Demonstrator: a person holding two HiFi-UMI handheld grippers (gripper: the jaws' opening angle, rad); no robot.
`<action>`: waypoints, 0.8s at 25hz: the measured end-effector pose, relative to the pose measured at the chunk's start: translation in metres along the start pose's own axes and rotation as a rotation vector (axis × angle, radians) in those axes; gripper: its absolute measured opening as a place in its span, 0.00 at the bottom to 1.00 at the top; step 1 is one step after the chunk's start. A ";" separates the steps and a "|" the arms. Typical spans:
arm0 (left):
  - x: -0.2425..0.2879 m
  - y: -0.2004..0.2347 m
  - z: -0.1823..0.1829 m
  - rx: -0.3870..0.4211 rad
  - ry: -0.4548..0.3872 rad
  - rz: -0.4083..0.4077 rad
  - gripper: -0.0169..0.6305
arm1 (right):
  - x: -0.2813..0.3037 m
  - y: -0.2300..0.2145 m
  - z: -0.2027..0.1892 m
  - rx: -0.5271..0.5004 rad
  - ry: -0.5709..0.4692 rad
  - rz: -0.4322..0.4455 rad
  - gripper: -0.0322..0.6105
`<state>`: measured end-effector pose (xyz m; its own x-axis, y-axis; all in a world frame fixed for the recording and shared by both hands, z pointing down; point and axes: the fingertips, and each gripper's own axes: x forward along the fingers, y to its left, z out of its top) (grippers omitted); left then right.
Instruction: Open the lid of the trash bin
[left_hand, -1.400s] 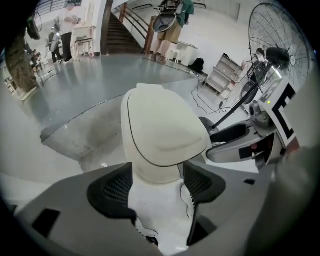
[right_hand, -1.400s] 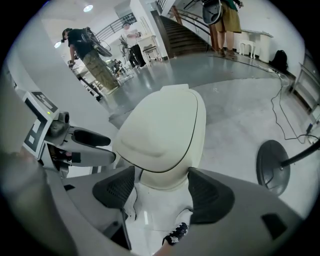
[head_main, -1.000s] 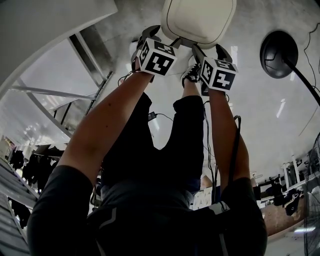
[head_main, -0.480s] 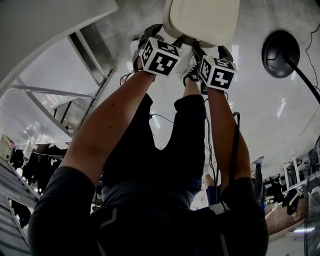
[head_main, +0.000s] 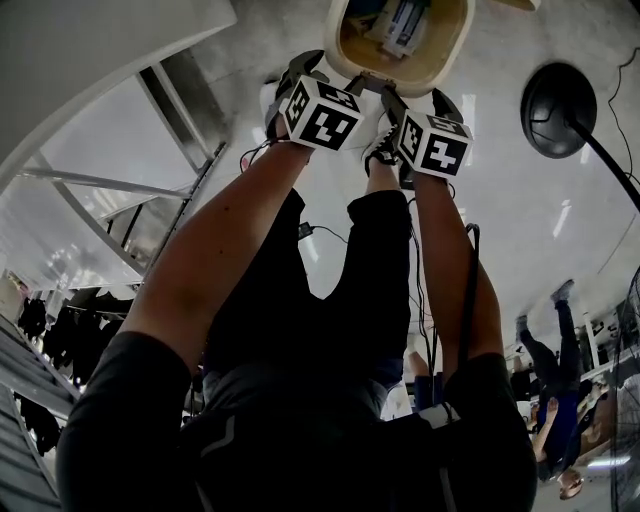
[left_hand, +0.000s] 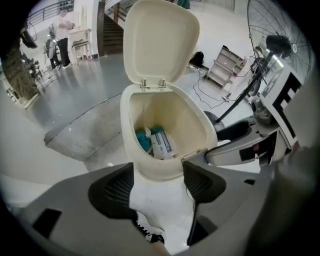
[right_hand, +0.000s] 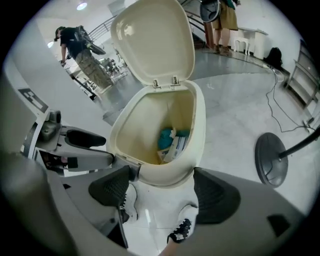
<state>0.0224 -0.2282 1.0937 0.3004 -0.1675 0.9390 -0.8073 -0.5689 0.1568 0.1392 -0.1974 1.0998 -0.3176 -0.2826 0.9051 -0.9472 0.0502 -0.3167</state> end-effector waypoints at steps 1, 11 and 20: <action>0.000 0.001 -0.001 -0.015 0.010 -0.001 0.51 | -0.001 -0.001 0.000 0.014 0.011 0.003 0.65; -0.055 0.007 0.003 -0.061 0.044 0.007 0.43 | -0.064 0.007 0.041 -0.025 -0.016 -0.009 0.65; -0.182 -0.005 0.072 -0.089 -0.133 -0.066 0.31 | -0.193 0.050 0.104 -0.087 -0.163 0.012 0.64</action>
<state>0.0084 -0.2527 0.9004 0.4137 -0.2404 0.8781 -0.8238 -0.5095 0.2486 0.1579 -0.2405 0.8801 -0.3247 -0.4325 0.8412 -0.9457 0.1355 -0.2954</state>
